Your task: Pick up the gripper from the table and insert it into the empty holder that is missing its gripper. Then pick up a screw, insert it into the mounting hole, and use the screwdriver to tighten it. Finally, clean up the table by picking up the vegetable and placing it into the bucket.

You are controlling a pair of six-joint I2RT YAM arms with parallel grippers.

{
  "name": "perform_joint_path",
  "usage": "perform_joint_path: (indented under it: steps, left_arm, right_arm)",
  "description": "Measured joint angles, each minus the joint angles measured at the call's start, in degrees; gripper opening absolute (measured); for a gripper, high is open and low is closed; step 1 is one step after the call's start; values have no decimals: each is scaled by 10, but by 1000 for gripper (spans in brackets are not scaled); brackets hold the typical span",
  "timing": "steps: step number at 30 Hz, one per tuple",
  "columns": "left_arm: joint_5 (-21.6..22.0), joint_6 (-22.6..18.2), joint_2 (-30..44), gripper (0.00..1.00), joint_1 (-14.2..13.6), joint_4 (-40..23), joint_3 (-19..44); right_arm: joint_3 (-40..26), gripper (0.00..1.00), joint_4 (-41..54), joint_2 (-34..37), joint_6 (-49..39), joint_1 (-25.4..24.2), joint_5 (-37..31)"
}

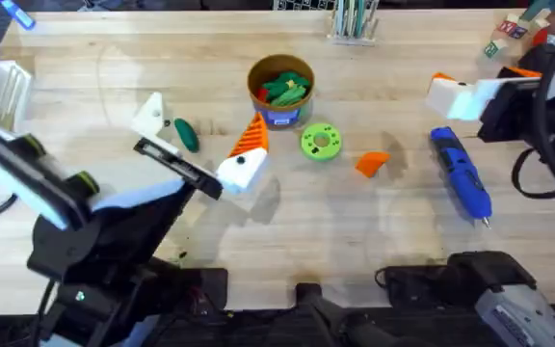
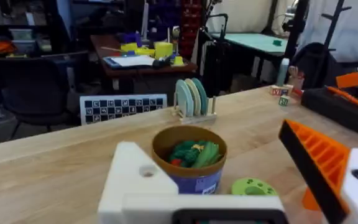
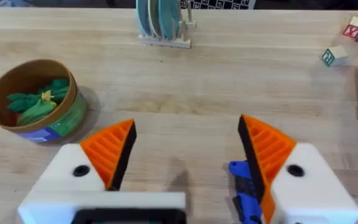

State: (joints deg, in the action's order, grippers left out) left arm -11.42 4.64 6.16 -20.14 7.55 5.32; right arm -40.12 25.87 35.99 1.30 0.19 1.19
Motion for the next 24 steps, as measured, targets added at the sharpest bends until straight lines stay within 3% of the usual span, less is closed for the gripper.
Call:
perform_joint_path:
  steps: [4, 11, 24]
  left_arm:
    - [-30, 5, -56, 986, 28, 3, -37]
    - [-53, 9, -59, 987, 31, -110, -48]
    - [-55, 10, -58, 985, 31, -111, -49]
  right_arm:
    - [0, 991, 0, 0, 0, 0, 0]
    - [0, 991, 0, 0, 0, 0, 0]
    - [0, 991, 0, 0, 0, 0, 0]
